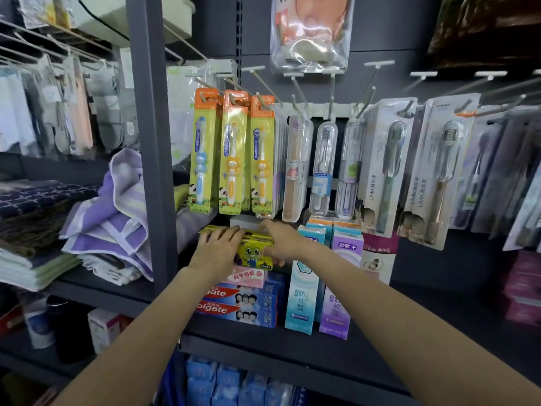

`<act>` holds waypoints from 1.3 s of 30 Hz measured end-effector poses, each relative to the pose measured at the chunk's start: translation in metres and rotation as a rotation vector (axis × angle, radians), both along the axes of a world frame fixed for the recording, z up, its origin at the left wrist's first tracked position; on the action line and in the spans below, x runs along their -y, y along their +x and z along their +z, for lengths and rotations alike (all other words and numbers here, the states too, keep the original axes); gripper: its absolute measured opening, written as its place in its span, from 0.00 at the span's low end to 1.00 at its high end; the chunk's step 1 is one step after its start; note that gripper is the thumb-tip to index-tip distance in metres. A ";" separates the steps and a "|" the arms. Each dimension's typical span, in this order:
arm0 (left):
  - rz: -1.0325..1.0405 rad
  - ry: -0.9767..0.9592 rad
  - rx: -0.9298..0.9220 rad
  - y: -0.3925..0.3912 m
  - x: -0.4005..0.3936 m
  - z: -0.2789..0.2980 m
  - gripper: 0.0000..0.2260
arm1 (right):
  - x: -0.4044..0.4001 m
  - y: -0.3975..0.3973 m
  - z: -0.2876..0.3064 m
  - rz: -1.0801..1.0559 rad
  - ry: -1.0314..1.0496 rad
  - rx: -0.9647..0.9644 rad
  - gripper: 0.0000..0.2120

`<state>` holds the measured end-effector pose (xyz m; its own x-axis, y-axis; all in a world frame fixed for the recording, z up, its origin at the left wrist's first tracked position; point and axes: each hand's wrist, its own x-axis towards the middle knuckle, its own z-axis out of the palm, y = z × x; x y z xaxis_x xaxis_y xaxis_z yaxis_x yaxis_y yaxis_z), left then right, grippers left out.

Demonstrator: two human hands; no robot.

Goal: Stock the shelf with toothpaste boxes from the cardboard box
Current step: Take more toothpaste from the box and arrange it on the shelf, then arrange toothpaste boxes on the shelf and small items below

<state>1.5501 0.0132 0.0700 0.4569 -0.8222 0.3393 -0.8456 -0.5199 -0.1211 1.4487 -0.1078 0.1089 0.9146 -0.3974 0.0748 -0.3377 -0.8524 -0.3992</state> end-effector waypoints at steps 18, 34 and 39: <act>-0.209 -0.606 -0.005 -0.040 -0.008 -0.029 0.23 | -0.021 -0.043 0.014 0.114 -0.198 0.211 0.25; -0.816 0.311 -0.302 -0.312 0.009 -0.328 0.17 | -0.013 -0.395 -0.311 -0.397 0.354 -0.482 0.15; -0.644 0.642 -0.457 -0.332 0.013 -0.396 0.21 | -0.003 -0.429 -0.449 -0.488 0.428 -0.684 0.13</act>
<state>1.2180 0.0004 -0.3256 -0.1612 -0.9233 -0.3485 -0.9772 0.0999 0.1873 1.0198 -0.1049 -0.3399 0.4313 -0.6175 -0.6578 -0.8955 -0.3817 -0.2288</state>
